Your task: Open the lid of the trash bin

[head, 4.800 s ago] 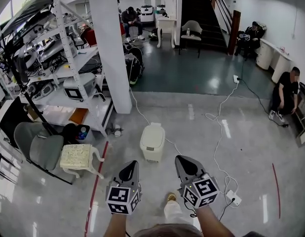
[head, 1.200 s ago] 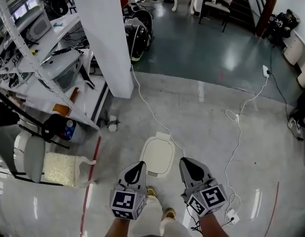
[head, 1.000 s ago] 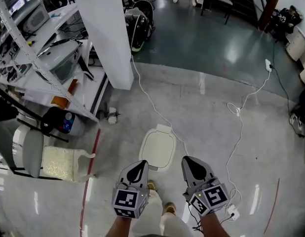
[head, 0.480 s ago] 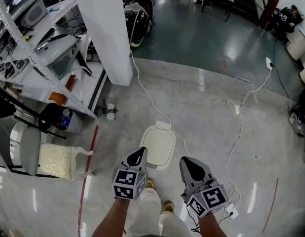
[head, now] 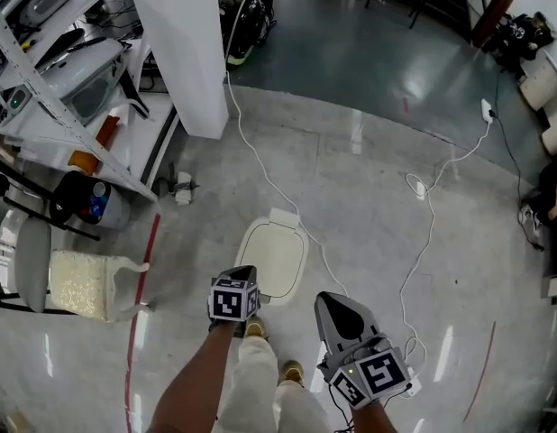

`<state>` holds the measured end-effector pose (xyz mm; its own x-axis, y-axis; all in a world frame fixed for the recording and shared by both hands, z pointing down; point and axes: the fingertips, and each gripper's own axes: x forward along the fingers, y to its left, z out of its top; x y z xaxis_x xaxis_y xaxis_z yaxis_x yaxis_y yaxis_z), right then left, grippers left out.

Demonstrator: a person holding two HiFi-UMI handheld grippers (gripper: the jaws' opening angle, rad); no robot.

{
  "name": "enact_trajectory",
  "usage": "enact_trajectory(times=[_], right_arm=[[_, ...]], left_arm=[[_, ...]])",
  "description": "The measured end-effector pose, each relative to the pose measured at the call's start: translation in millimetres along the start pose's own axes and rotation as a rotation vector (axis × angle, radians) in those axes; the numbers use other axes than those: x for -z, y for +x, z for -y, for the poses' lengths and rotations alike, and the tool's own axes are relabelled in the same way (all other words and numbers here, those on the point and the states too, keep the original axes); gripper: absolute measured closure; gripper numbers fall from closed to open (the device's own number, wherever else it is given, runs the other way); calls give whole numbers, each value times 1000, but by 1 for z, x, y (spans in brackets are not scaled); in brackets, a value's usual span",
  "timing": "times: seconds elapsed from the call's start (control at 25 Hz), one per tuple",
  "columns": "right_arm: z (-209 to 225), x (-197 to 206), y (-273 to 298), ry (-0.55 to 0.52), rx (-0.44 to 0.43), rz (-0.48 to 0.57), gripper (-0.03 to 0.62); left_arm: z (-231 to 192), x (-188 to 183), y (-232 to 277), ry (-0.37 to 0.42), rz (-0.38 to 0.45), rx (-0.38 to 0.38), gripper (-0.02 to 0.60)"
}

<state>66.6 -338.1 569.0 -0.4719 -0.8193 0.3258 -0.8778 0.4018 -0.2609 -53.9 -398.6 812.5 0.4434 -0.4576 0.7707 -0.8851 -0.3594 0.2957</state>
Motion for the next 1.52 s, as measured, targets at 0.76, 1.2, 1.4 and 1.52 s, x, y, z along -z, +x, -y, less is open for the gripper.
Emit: enact_trajectory(times=[0.76, 1.2, 1.4, 1.52], right_arm=[[23, 63, 3, 30, 25, -67, 560], [22, 78, 7, 47, 27, -84, 560], [18, 87, 6, 58, 21, -100, 560], [14, 90, 6, 62, 21, -104, 560]], left_arm=[[-20, 160, 89, -75, -337, -30, 584], [-24, 164, 96, -54, -325, -29, 583], [-22, 167, 97, -59, -300, -24, 580], [-22, 167, 97, -49, -299, -21, 580]])
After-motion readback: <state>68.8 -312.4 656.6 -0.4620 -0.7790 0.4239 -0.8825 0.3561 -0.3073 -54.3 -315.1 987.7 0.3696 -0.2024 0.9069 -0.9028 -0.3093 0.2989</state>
